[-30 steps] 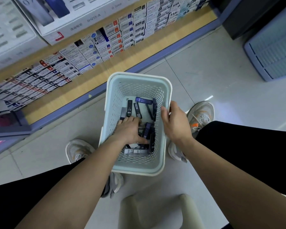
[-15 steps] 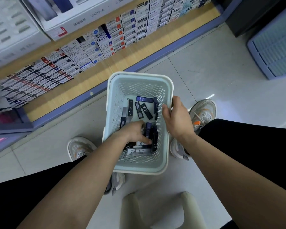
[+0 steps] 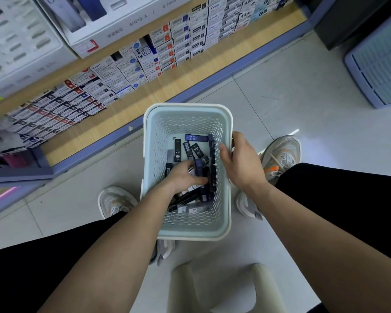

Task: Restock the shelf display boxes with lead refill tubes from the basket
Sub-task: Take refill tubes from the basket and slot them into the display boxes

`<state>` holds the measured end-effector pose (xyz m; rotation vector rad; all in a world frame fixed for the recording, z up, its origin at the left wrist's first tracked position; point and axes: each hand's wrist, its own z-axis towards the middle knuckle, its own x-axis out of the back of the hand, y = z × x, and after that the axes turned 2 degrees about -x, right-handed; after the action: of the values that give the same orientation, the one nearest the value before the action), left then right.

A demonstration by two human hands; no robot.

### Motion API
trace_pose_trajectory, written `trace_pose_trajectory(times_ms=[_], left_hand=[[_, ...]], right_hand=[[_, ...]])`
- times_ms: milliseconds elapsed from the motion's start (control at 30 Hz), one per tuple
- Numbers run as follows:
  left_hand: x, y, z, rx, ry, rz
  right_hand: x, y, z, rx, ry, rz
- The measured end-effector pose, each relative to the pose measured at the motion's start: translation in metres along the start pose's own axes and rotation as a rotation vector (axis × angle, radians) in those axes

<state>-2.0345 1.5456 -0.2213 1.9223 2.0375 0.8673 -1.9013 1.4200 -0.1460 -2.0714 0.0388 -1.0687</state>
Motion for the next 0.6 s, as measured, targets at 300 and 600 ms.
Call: trace_pose_trajectory(times_ms=[300, 600], left_hand=[[-0.014, -0.003, -0.006, -0.009, 0.110, -0.178], [-0.027, -0.004, -0.004, -0.043, 0.181, -0.307]], right_hand=[[0.001, -0.002, 0.001, -0.005, -0.001, 0.003], [0.002, -0.003, 0.002, -0.008, -0.003, 0.000]])
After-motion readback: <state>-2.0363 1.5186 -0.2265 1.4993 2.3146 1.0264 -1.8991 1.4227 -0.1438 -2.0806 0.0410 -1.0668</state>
